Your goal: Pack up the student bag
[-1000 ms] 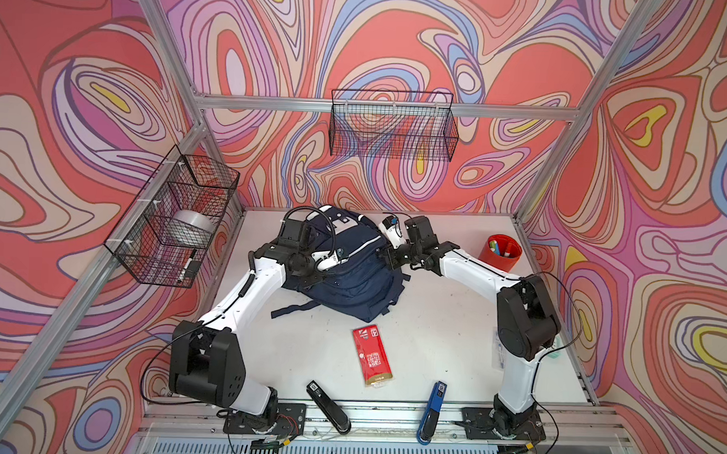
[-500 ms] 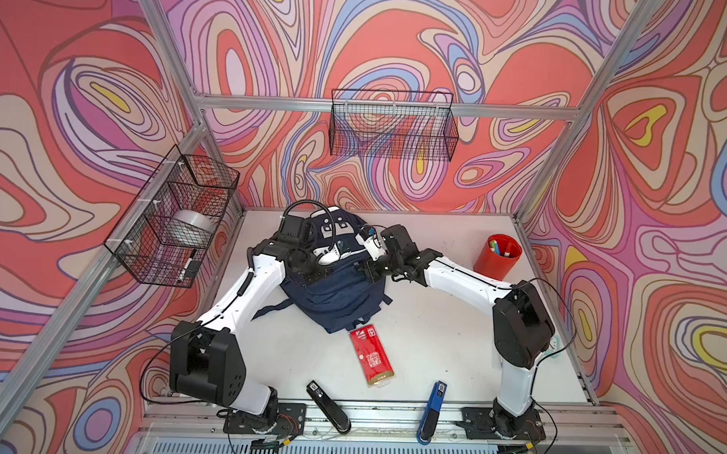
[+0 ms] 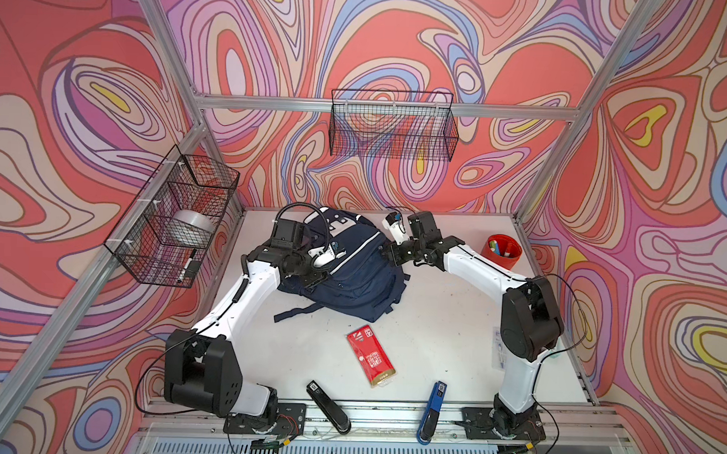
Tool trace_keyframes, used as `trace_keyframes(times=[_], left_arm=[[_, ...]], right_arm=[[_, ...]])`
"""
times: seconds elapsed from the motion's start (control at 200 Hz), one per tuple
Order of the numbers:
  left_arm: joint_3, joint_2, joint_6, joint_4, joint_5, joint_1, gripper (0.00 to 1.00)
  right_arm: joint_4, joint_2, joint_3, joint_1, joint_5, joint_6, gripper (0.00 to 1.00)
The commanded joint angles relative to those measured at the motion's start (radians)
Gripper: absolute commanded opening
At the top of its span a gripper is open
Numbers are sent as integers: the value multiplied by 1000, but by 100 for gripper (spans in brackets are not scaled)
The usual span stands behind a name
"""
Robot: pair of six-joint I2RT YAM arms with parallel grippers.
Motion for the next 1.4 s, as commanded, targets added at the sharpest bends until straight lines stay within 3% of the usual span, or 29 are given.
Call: trace_keyframes(times=[0.0,0.11,0.27,0.731,0.801,0.856,0.892,0.947,1.172,1.397], left_arm=[[-35,-17,-7,46,3,-30,67],[-45,7,-20,102,-119,-81,72],[-21,-3,-114,143,-53,-94,75],[-48,71,-170,185,-181,-182,78],[-25,96,-195,174,-187,-188,69],[-15,109,-204,176,-180,-188,55],[-8,115,-206,174,-168,-187,38],[10,123,-224,159,-143,-187,0],[61,162,-296,112,-19,-188,0],[47,153,-364,163,-40,-186,0]], right_arm=[[0,4,5,10,-7,-20,0],[3,7,1,11,-6,-20,0],[13,12,-6,11,-13,-10,0],[31,7,-20,11,-8,4,0],[37,4,-28,12,-13,11,0],[44,0,-37,11,-19,15,0],[47,-3,-43,11,-32,15,0],[65,-14,-58,15,-38,19,0],[68,-37,-62,95,64,14,0],[78,-93,-84,114,35,110,0]])
